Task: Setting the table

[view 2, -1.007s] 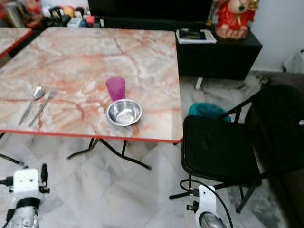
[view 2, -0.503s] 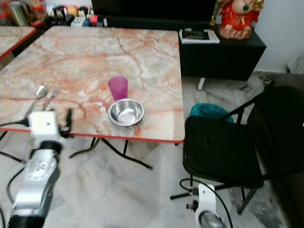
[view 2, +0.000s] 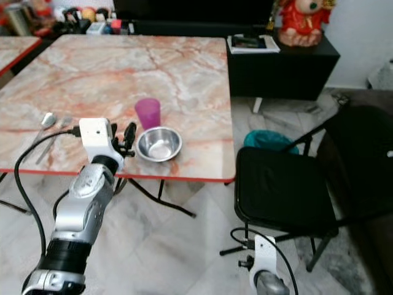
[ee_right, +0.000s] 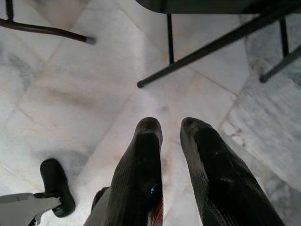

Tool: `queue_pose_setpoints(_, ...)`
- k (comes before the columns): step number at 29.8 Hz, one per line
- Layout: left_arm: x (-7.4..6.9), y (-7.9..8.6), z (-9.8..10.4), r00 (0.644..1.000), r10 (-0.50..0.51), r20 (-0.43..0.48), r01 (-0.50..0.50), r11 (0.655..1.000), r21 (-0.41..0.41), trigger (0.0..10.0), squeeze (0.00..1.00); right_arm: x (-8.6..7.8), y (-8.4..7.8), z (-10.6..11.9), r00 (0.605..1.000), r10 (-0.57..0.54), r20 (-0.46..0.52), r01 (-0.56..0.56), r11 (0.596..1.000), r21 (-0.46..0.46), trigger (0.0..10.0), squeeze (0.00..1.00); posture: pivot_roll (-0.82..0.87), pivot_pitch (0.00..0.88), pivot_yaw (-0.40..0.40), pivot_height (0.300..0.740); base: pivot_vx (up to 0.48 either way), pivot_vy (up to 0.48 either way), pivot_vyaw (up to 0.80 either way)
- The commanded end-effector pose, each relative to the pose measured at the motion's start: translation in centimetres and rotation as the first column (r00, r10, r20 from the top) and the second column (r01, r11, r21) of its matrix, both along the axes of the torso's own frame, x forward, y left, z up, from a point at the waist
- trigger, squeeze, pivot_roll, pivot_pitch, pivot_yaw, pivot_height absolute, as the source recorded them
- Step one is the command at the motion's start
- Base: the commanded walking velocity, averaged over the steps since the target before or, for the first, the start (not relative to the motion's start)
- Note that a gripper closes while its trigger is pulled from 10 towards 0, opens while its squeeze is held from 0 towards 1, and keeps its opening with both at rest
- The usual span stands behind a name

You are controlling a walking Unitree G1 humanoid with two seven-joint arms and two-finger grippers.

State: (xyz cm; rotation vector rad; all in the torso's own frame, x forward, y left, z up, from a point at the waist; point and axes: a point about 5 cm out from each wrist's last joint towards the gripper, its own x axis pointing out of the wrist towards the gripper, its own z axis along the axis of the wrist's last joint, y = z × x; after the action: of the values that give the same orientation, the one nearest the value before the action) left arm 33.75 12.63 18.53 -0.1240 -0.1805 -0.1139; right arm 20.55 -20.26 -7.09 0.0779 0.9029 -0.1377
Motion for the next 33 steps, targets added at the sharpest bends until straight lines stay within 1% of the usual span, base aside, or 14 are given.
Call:
queue_pose_setpoints(1,0.1,0.3,-0.3,1.0,0.0,-0.02,0.0,1.0,0.004,10.0,0.0,-0.2,-0.1,-0.1,1.0,-0.014,-0.004,0.014,1.0,0.001,10.0,0.0,0.01,0.096,-0.002,0.736,0.0,0.0,0.0)
queue_pose_setpoints(11,0.1,1.3,-0.3,0.999,0.026,-0.022,-0.025,1.0,0.013,10.0,0.0,-0.2,-0.2,-0.1,1.0,-0.009,-0.003,0.009,1.0,-0.002,10.0,0.0,0.01,0.099,-0.008,0.736,0.0,0.0,0.0)
queue_pose_setpoints(21,0.2,1.5,-0.3,0.999,0.037,-0.021,-0.037,0.999,0.014,10.0,0.0,-0.2,-0.2,-0.1,1.0,-0.01,-0.008,0.01,1.0,0.003,10.0,0.0,0.01,0.098,-0.01,0.736,0.298,0.0,0.0)
queue_pose_setpoints(33,0.1,1.5,-0.1,0.999,0.034,-0.018,-0.034,0.999,0.015,10.0,0.0,-0.2,-0.3,0.0,1.0,-0.004,-0.002,0.004,1.0,-0.005,10.0,0.0,0.01,0.099,-0.013,0.736,0.315,0.0,0.0)
